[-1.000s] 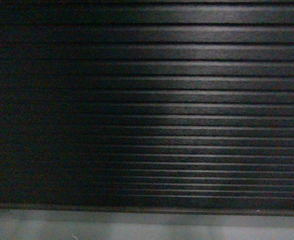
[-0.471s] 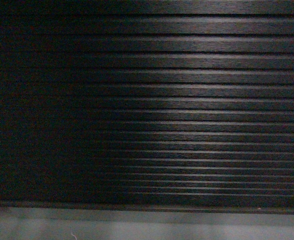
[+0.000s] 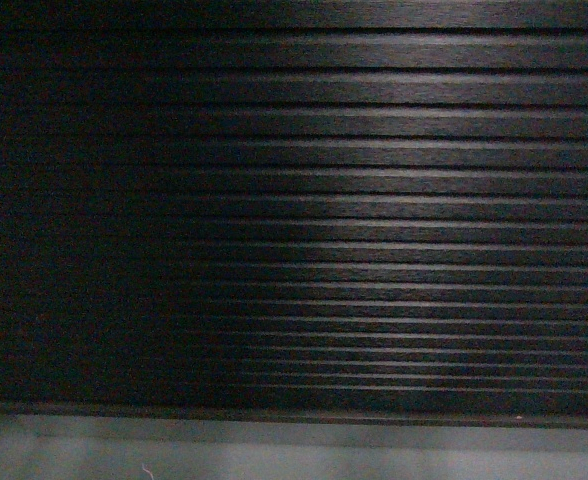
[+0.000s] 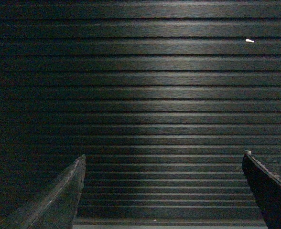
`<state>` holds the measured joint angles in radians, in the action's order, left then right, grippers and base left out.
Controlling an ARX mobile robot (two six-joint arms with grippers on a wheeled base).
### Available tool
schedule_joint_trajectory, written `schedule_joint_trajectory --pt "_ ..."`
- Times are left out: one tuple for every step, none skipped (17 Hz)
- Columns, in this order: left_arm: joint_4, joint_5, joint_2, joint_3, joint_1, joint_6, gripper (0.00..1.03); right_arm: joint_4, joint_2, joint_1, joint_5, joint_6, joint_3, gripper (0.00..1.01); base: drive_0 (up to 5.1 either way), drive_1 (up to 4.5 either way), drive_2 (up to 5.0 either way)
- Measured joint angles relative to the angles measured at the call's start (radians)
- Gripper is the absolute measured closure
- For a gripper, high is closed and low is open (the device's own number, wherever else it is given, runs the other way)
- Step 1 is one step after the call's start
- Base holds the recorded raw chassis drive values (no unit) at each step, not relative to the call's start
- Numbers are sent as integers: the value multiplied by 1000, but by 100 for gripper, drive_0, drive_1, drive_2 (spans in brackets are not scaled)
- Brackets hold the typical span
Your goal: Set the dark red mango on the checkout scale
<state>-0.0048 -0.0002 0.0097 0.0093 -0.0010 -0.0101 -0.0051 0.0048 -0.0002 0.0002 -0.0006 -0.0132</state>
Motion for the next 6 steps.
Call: schedule_joint_trajectory --pt "0 0 0 0 0 0 5 0 0 0 0 0 0 3 0 0 0" --pt "0 0 0 0 0 0 5 0 0 0 0 0 0 3 0 0 0" --pt "0 0 0 0 0 0 5 0 0 0 0 0 0 3 0 0 0" --pt "0 0 0 0 0 0 5 0 0 0 0 0 0 3 0 0 0" --pt "0 0 0 0 0 0 5 0 0 0 0 0 0 3 0 0 0" --pt "0 0 0 0 0 0 5 0 0 0 0 0 0 3 0 0 0"
